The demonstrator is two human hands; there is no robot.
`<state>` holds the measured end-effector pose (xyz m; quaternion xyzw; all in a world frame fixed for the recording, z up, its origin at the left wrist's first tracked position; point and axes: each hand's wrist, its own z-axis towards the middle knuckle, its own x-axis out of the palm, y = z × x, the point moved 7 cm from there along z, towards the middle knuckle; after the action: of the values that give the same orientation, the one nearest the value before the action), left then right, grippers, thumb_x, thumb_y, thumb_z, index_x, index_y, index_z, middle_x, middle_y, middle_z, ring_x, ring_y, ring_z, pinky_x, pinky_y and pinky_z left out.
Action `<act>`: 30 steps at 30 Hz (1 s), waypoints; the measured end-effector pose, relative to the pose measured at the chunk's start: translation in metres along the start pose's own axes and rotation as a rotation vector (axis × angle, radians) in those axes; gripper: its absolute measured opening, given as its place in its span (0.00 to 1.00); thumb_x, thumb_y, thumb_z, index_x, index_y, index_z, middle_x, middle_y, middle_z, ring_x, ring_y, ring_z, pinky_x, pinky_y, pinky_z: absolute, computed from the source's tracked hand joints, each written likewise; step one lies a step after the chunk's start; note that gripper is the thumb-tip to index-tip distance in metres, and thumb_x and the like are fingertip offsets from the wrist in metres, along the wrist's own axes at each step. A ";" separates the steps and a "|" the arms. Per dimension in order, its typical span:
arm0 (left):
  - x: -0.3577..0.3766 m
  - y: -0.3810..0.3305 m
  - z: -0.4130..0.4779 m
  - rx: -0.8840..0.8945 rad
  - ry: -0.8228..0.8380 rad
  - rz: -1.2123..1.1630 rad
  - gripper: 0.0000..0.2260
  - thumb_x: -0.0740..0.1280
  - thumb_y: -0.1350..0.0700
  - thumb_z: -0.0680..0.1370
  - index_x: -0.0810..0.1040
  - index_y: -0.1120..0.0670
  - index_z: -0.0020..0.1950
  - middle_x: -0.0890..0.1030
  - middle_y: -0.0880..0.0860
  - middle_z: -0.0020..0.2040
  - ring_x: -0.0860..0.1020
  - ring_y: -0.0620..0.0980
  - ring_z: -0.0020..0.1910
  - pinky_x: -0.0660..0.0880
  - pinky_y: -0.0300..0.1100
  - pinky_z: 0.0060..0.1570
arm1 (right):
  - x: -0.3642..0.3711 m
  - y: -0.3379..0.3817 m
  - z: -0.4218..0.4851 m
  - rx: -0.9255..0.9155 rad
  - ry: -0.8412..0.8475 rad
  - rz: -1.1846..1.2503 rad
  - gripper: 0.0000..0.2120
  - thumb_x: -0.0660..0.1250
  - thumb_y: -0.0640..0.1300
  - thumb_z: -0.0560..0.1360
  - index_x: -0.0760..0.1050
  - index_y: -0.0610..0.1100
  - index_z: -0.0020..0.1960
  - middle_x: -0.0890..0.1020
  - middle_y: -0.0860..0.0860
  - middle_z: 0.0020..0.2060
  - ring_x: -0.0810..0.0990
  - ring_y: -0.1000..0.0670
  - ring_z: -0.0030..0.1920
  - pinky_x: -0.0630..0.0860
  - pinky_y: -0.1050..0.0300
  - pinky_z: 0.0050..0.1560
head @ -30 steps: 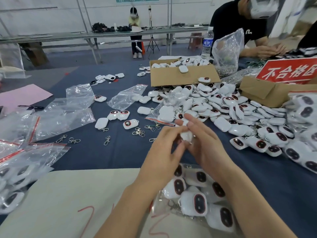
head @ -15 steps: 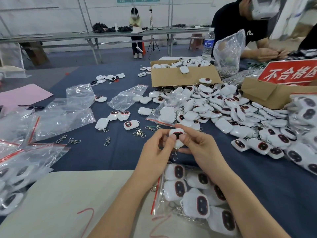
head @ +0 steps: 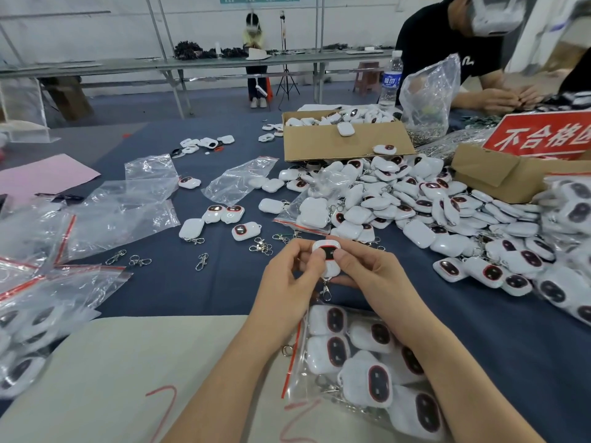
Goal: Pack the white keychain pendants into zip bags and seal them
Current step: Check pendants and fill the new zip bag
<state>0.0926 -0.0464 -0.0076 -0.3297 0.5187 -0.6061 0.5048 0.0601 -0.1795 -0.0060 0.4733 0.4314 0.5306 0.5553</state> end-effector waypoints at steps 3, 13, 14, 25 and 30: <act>0.001 0.001 0.000 -0.001 0.019 -0.023 0.06 0.65 0.53 0.84 0.81 0.45 0.51 0.81 0.51 0.42 0.80 0.56 0.41 0.80 0.45 0.39 | 0.000 0.004 -0.001 -0.011 -0.002 -0.029 0.15 0.63 0.44 0.83 0.84 0.62 0.54 0.87 0.55 0.50 0.86 0.56 0.52 0.79 0.68 0.49; 0.004 0.002 -0.001 0.019 0.053 0.001 0.07 0.63 0.52 0.84 0.81 0.49 0.56 0.83 0.47 0.43 0.80 0.43 0.39 0.77 0.36 0.37 | -0.006 0.002 0.001 -0.023 -0.046 -0.111 0.12 0.64 0.48 0.83 0.84 0.62 0.53 0.88 0.55 0.47 0.86 0.56 0.48 0.79 0.68 0.49; 0.004 0.002 -0.001 0.020 0.051 0.008 0.07 0.63 0.51 0.84 0.81 0.48 0.56 0.83 0.47 0.43 0.80 0.43 0.39 0.78 0.37 0.37 | -0.006 0.002 0.002 -0.021 -0.047 -0.115 0.12 0.64 0.48 0.83 0.84 0.62 0.53 0.88 0.56 0.47 0.86 0.56 0.48 0.79 0.68 0.49; 0.006 0.002 -0.002 0.006 0.069 0.057 0.08 0.69 0.56 0.81 0.79 0.44 0.58 0.84 0.45 0.48 0.80 0.42 0.47 0.75 0.32 0.48 | -0.005 -0.001 0.002 -0.034 -0.035 -0.064 0.13 0.64 0.44 0.83 0.85 0.59 0.55 0.87 0.54 0.50 0.85 0.53 0.55 0.79 0.64 0.55; 0.005 0.002 -0.001 0.010 0.073 0.046 0.09 0.68 0.58 0.81 0.79 0.45 0.59 0.85 0.44 0.50 0.82 0.42 0.49 0.75 0.30 0.48 | -0.003 0.000 0.002 -0.046 -0.012 -0.060 0.15 0.66 0.42 0.82 0.84 0.60 0.55 0.87 0.56 0.53 0.84 0.54 0.57 0.78 0.64 0.57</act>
<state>0.0910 -0.0509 -0.0107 -0.2927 0.5412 -0.6088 0.5008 0.0622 -0.1830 -0.0061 0.4503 0.4297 0.5209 0.5842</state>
